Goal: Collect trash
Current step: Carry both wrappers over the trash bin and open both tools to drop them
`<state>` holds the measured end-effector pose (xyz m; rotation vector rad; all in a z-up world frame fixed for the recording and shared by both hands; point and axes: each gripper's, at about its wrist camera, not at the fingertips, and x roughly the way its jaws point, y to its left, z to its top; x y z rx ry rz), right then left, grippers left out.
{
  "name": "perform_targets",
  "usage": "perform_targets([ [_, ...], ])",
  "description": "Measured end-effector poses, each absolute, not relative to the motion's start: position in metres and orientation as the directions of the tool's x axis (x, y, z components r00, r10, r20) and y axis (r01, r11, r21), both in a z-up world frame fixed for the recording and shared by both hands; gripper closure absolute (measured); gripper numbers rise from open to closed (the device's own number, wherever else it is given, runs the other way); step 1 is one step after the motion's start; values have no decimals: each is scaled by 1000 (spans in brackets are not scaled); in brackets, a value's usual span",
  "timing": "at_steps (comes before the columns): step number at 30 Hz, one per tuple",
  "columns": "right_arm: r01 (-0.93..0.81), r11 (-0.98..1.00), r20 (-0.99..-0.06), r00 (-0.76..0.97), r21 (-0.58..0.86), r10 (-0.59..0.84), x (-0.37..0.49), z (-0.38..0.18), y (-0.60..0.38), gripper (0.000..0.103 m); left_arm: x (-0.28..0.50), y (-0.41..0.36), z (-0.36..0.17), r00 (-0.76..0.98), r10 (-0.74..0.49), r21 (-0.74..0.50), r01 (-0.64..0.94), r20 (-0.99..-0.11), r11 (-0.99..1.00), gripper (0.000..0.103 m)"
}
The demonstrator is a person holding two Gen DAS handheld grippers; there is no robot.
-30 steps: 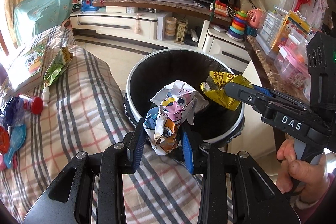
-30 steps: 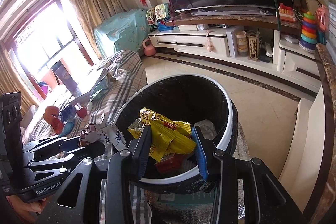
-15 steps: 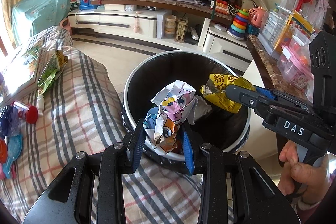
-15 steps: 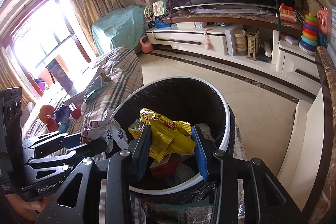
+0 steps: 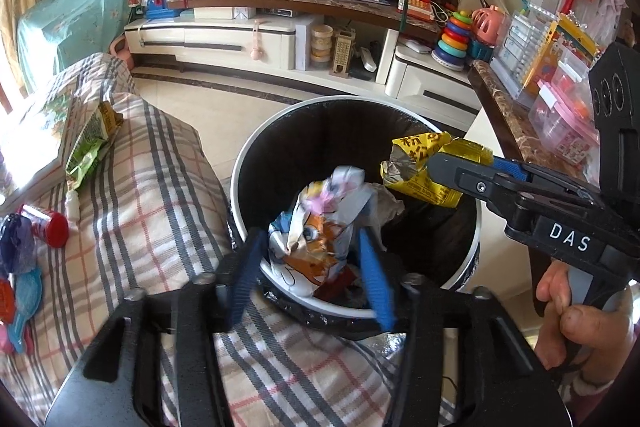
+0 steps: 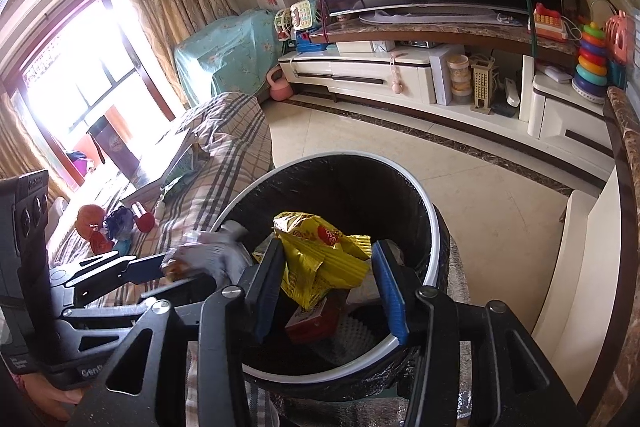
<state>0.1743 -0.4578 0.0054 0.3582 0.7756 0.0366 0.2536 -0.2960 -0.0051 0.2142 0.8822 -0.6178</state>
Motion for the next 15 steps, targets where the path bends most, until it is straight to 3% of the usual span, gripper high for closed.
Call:
perform_targets([
  [8,99,936,-670,724,337,165,173,9,-455,37,245,-275,-7,496,-407,-79,557,-767,827,36],
  [15,96,936,-676,716,340,172,172,6,-446,32,231,-235,-15,501,-402,-131,490,-766,862,34],
])
